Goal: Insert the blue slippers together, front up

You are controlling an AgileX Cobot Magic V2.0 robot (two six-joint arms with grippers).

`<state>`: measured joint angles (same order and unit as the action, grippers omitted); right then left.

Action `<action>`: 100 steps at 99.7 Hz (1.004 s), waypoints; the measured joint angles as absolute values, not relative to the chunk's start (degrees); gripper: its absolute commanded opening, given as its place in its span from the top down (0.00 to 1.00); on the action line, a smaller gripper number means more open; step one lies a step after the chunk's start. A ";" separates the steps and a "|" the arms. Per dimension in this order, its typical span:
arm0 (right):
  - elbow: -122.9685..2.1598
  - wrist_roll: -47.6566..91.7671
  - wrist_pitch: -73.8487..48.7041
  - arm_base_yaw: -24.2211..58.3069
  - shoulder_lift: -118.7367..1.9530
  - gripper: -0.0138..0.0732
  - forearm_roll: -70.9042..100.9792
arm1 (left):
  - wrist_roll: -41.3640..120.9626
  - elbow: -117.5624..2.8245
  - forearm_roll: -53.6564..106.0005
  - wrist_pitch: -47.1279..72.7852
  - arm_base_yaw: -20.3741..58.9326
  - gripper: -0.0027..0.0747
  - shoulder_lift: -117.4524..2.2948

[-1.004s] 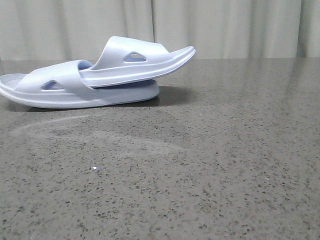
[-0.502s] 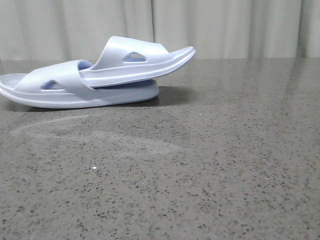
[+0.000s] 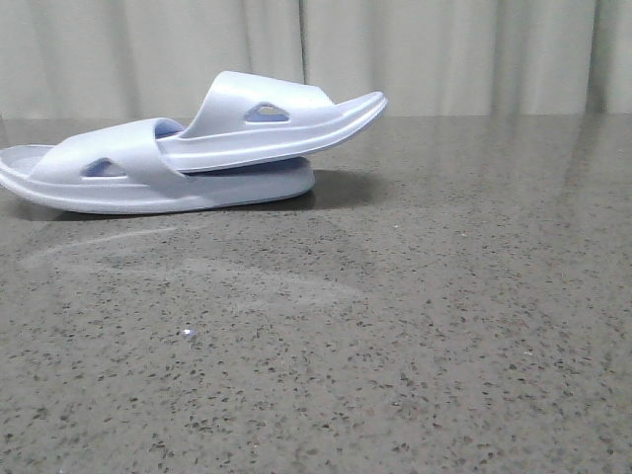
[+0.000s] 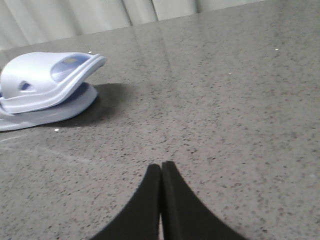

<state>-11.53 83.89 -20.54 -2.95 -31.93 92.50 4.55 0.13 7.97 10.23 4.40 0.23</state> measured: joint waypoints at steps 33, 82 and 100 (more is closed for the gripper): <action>-13.55 33.32 -12.37 -2.95 -30.41 0.96 37.12 | 4.55 0.13 7.97 10.42 4.40 0.95 0.23; 0.62 0.94 -5.15 -2.95 -9.16 0.96 0.50 | 4.55 0.13 7.97 10.42 4.40 0.95 0.23; 0.62 0.74 -12.60 -2.95 -0.78 0.96 0.00 | 4.55 0.13 7.97 10.42 4.40 0.95 0.23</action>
